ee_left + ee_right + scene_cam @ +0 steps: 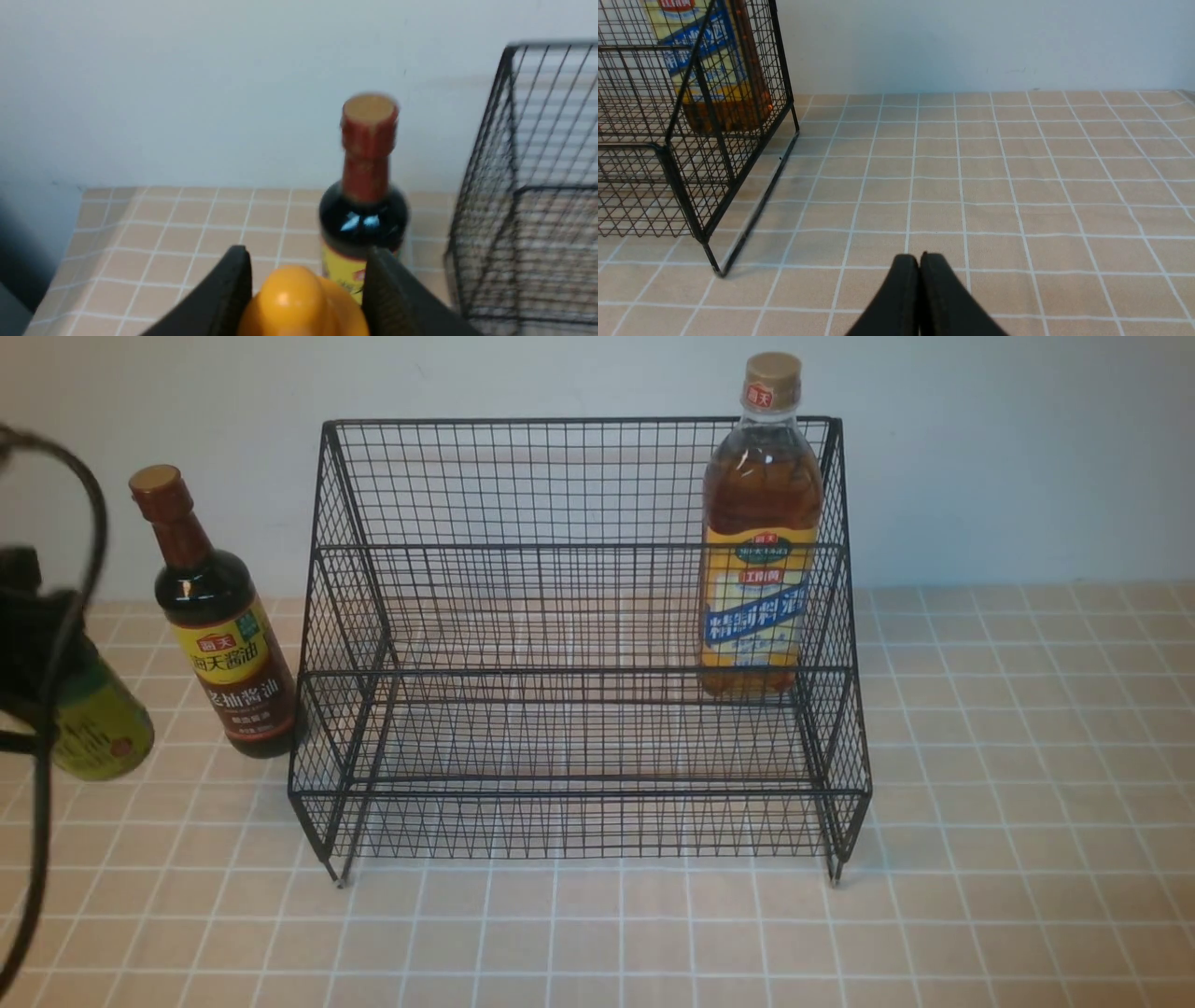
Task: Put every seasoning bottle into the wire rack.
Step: Use the left arm to put the condiment bottle back on the shelf
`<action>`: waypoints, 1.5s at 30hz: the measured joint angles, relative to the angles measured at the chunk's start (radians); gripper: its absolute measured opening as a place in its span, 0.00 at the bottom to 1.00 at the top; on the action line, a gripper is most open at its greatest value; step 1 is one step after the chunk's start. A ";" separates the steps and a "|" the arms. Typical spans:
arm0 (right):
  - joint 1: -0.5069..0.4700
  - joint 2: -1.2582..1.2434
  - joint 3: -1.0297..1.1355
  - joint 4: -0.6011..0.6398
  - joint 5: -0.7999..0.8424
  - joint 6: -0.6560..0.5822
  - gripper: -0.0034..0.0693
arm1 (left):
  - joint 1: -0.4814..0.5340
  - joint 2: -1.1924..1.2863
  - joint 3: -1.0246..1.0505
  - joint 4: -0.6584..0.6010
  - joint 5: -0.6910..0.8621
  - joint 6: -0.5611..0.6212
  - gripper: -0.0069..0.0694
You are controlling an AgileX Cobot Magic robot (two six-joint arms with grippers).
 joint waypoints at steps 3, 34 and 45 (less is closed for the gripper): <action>0.000 0.000 0.000 0.000 0.000 0.000 0.03 | -0.096 -0.017 -0.024 -0.001 0.021 -0.007 0.46; 0.000 0.000 0.000 0.000 0.000 0.000 0.03 | -0.343 0.430 -0.027 -0.001 -0.204 -0.013 0.46; 0.000 0.000 0.000 0.000 0.000 0.000 0.03 | -0.344 0.448 -0.039 0.001 -0.209 -0.012 0.57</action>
